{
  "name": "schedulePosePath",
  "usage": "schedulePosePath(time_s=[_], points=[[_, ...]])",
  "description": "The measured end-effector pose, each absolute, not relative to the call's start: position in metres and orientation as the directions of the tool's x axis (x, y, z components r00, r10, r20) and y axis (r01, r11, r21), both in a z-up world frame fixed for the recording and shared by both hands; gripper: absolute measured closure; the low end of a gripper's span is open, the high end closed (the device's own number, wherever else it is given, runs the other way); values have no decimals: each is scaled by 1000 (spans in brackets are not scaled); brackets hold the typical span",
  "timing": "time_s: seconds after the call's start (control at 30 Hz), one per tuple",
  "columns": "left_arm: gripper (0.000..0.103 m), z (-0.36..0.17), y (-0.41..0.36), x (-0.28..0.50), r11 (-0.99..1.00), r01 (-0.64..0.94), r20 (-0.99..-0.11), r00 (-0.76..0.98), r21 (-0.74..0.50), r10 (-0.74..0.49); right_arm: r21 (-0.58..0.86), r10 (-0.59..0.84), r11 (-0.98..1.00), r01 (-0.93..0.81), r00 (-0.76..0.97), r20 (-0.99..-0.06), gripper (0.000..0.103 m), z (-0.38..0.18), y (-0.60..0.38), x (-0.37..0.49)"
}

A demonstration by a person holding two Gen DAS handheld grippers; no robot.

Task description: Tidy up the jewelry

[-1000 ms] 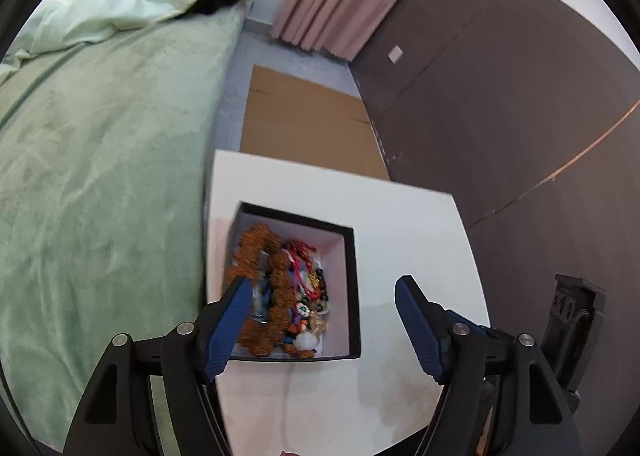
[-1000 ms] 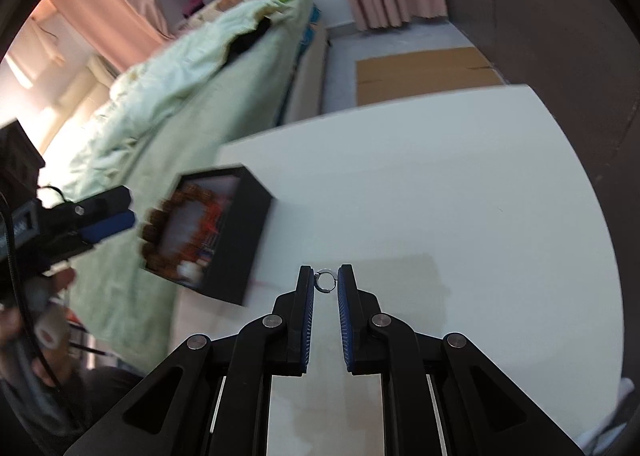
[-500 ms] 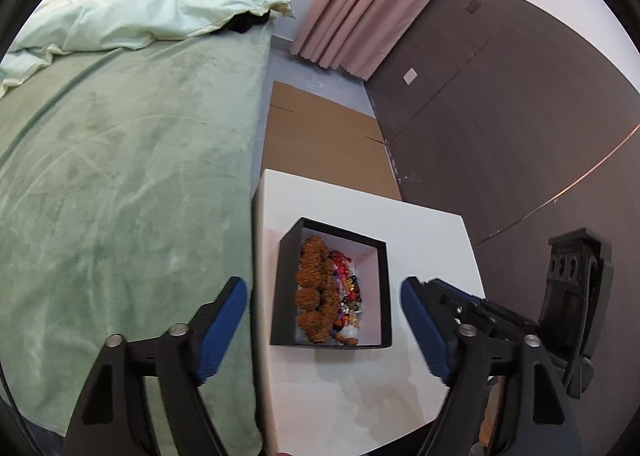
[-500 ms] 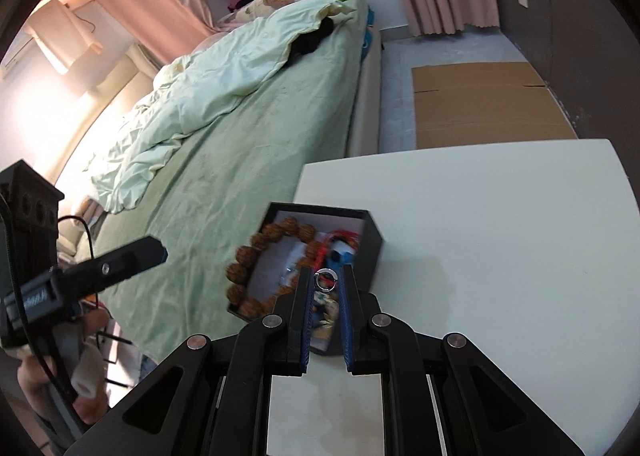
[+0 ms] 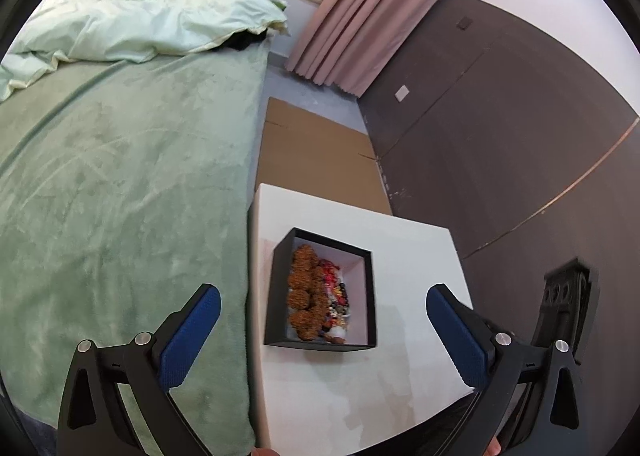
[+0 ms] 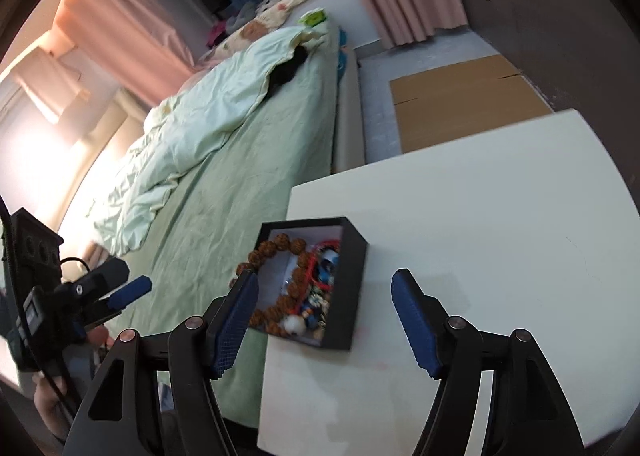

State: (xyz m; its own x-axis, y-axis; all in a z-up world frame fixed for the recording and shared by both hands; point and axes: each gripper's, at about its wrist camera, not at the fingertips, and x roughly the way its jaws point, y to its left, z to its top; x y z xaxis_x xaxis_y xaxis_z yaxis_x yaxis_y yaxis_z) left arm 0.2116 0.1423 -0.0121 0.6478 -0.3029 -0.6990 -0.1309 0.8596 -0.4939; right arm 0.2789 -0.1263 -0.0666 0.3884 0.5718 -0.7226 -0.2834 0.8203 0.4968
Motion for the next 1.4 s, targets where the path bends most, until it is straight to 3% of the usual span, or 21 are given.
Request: schedulePosePath(time_s=[0.1, 0.23, 0.3, 0.37, 0.83, 1.4], points=[[0, -5, 131, 204, 869, -108, -684, 667, -483, -297, 508, 563, 825, -247, 426, -708, 22, -61, -149, 261], [0, 3, 110, 192, 887, -71, -666, 689, -456, -287, 508, 555, 829, -236, 464, -690, 19, -52, -172, 244], [0, 7, 100, 187, 895, -58, -655, 703, -441, -277, 498, 538, 838, -222, 480, -693, 7, -47, -180, 236], [0, 12, 92, 181, 900, -53, -646, 715, -432, -268, 483, 523, 848, -220, 500, -690, 2, -41, -187, 228], [0, 35, 47, 139, 929, -9, -610, 757, -370, -236, 406, 462, 883, -236, 596, -657, 1, -13, -222, 176], [0, 36, 20, 61, 987, 10, -591, 800, -161, -105, 234, 392, 918, -321, 645, -655, 1, 7, -220, 99]])
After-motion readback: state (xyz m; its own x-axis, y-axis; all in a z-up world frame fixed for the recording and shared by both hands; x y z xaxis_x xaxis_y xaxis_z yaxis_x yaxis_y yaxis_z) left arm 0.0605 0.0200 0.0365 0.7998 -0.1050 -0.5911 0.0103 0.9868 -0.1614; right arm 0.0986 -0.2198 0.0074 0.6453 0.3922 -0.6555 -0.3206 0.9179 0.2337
